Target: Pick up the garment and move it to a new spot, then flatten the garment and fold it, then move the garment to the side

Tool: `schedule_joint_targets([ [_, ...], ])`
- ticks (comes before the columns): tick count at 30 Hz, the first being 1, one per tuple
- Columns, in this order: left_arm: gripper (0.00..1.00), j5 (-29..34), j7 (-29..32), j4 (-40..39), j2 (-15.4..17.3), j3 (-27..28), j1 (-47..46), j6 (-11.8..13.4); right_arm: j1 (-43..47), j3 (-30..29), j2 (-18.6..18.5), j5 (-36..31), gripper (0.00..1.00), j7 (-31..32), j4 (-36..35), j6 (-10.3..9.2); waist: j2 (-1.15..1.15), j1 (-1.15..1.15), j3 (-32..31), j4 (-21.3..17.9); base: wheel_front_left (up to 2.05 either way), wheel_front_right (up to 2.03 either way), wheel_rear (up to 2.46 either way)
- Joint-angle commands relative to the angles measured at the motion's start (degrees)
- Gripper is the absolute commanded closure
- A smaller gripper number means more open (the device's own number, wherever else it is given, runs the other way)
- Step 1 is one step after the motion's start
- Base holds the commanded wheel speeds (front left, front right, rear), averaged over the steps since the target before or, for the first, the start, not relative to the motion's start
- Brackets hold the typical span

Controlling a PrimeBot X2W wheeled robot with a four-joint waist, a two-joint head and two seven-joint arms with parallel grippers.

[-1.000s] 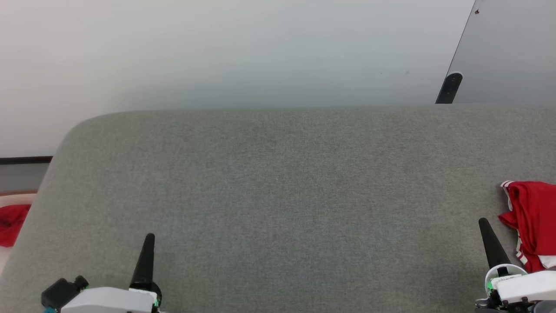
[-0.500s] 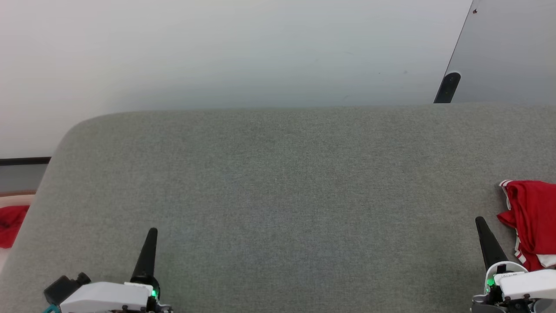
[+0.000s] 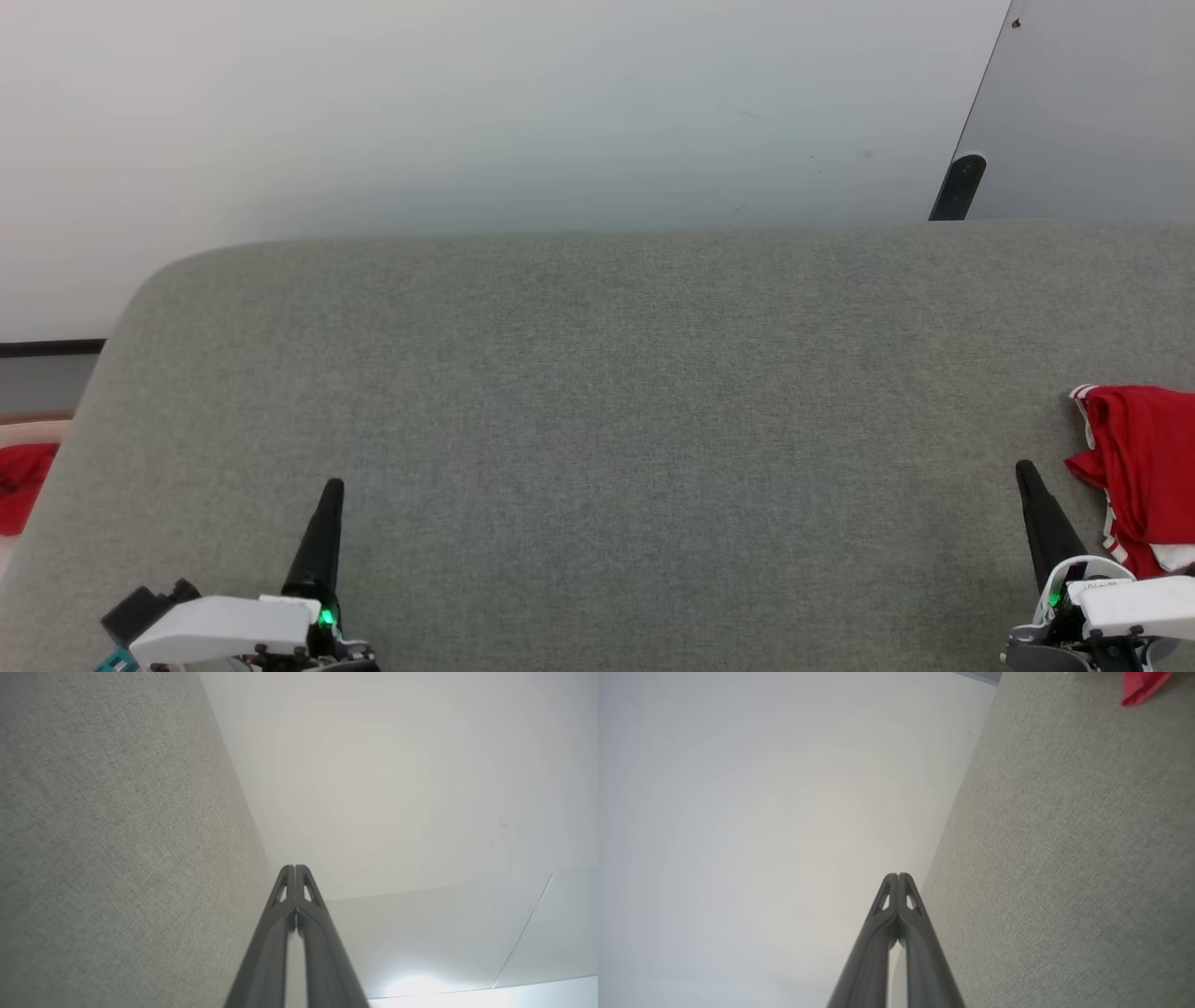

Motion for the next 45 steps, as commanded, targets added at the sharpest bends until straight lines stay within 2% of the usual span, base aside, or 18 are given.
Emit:
schedule_joint_targets([
  [1,1.00,-1.46,0.41,-0.01,-0.12,0.27,-0.90,-0.13,-1.04,-0.04,0.15,1.54,1.00,0.31,0.07,-0.06,0.00,0.00,0.00,-0.04,0.00,0.00,0.00],
  [28,1.00,-10.63,3.21,1.20,-1.01,0.87,-2.57,-0.16,-2.26,-0.04,1.15,11.06,1.00,1.59,1.81,-0.08,0.00,0.00,0.05,-0.51,0.00,0.00,0.00],
  [45,1.00,-10.39,3.21,1.18,-1.02,0.90,-2.53,-0.16,-1.88,-0.03,1.12,10.86,1.00,1.50,1.78,-0.07,0.00,0.00,0.05,-0.51,0.00,0.00,0.00],
])
